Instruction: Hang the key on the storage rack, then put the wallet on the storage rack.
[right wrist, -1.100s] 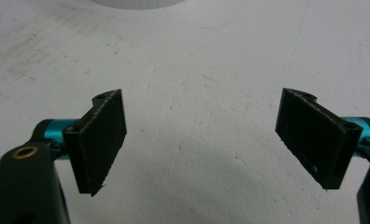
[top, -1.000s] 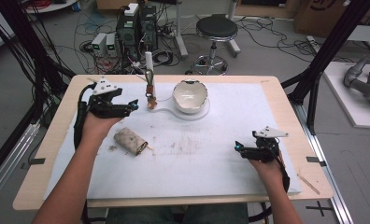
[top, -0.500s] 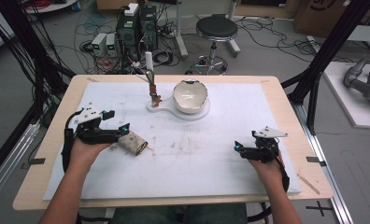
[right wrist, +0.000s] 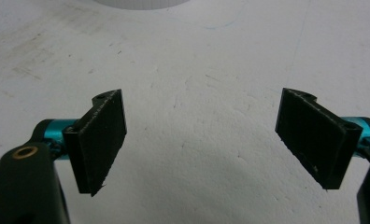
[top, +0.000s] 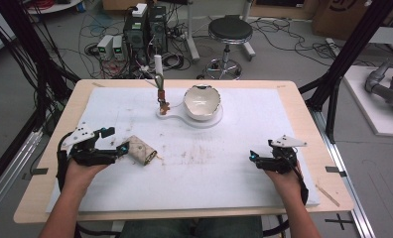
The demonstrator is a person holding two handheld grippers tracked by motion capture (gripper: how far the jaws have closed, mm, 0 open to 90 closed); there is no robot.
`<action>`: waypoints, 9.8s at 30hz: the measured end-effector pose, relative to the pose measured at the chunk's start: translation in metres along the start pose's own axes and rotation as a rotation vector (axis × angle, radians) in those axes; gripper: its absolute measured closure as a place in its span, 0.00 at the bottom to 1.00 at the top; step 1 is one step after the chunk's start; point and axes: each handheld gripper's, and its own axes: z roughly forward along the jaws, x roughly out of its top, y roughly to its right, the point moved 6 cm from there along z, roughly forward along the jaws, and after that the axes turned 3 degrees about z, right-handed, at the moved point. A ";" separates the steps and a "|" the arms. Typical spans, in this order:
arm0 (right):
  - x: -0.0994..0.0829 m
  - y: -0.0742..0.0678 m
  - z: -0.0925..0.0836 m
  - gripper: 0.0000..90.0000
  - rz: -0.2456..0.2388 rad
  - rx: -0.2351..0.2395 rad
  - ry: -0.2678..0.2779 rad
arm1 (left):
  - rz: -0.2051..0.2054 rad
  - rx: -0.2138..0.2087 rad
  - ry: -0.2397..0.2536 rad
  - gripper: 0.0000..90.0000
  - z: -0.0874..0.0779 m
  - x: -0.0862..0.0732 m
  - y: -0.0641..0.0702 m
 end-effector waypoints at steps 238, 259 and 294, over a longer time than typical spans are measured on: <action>0.169 -0.092 0.131 0.35 -0.266 -0.012 -0.168 | -0.004 0.163 -0.162 0.18 -0.062 -0.055 -0.028; 0.154 -0.072 0.047 0.24 -0.200 0.081 -0.003 | 0.031 0.089 -0.137 0.18 -0.033 -0.042 -0.020; 0.050 -0.019 0.001 0.22 -0.032 0.081 0.146 | 0.011 0.031 -0.069 0.18 -0.017 -0.030 -0.011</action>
